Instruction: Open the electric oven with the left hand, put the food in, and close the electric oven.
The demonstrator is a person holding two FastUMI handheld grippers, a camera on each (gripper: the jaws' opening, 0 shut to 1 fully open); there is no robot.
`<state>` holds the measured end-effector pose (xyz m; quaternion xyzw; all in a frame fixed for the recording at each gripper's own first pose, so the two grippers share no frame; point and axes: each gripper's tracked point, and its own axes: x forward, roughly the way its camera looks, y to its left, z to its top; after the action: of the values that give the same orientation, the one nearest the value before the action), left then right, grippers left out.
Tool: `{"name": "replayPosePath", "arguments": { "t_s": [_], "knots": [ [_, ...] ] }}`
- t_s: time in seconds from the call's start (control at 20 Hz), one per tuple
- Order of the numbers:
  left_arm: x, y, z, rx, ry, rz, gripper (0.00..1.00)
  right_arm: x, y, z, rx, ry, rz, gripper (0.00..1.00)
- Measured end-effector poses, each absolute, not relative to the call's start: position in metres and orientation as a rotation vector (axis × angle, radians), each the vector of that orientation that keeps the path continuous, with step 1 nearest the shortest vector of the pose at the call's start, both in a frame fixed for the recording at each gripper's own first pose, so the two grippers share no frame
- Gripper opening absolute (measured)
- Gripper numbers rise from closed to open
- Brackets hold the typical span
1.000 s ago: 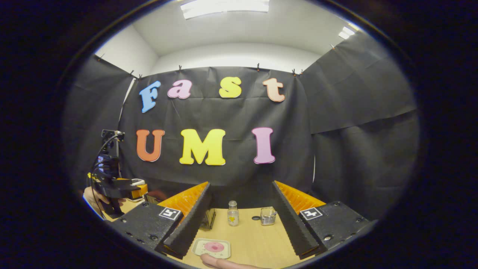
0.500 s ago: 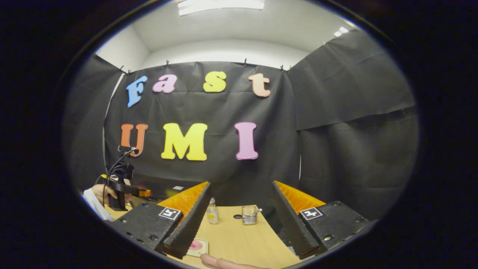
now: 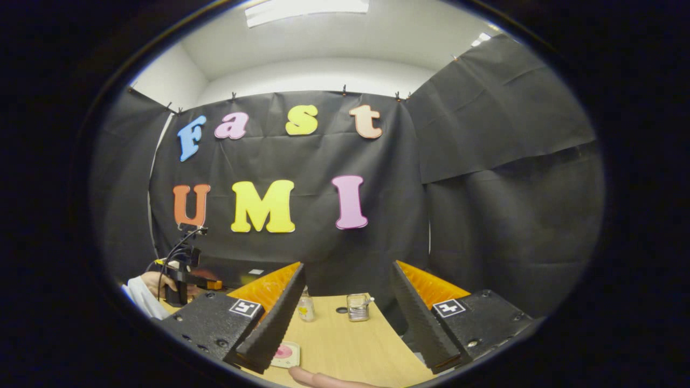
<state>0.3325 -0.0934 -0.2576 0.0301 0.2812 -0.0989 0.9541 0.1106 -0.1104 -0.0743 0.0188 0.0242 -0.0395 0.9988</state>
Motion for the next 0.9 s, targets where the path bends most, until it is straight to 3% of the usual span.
{"name": "replayPosePath", "arguments": {
  "t_s": [0.35, 0.9],
  "knots": [
    [0.303, -0.089, -0.259, 0.059, 0.495, -0.191, 0.96, 0.08, -0.105, -0.061, 0.008, 0.023, -0.066, 1.0],
    [0.239, -0.079, -0.286, 0.053, 0.499, -0.199, 0.96, 0.051, -0.088, -0.059, 0.018, 0.027, -0.039, 0.99]
  ]
}}
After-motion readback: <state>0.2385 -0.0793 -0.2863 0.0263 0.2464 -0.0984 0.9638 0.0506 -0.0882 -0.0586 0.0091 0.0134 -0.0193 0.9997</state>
